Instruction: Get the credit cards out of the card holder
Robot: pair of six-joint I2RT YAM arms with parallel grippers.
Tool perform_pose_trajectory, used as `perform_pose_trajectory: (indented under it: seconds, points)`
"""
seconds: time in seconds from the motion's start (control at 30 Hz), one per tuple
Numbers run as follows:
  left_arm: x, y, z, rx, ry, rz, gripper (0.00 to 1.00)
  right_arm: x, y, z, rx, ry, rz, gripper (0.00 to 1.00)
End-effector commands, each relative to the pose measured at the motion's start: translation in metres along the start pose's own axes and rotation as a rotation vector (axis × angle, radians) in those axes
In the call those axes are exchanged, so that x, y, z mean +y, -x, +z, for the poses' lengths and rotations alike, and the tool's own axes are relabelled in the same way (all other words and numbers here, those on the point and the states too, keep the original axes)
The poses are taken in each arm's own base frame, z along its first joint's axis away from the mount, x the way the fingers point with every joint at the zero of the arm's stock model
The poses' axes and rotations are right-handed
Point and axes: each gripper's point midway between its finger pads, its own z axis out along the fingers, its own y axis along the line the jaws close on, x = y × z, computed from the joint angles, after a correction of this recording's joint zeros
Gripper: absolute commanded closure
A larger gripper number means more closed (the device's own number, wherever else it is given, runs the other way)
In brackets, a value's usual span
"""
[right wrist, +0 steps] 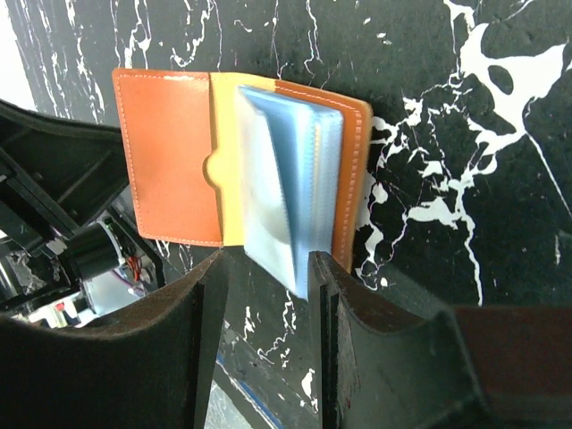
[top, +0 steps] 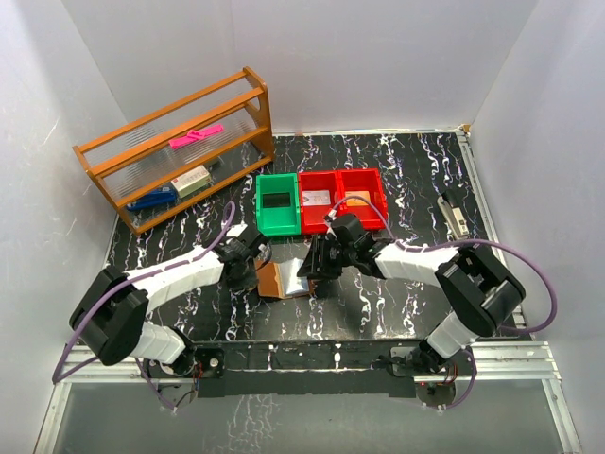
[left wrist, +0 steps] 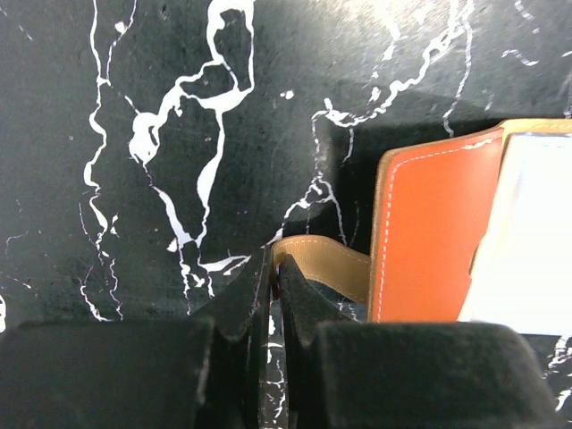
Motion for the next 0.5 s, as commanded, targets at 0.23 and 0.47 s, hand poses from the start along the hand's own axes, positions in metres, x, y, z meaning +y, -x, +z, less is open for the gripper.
perform_pose_trajectory:
  seconds: [0.23, 0.47]
  points:
    - [0.000, -0.005, 0.002, 0.018, -0.010, 0.015, 1.00, 0.023, 0.014, 0.011, -0.004, 0.051, -0.053, 0.63]
    - [-0.004, 0.003, -0.001, 0.000, -0.022, 0.027, 1.00, 0.013, 0.025, 0.008, -0.045, -0.076, -0.077, 0.61]
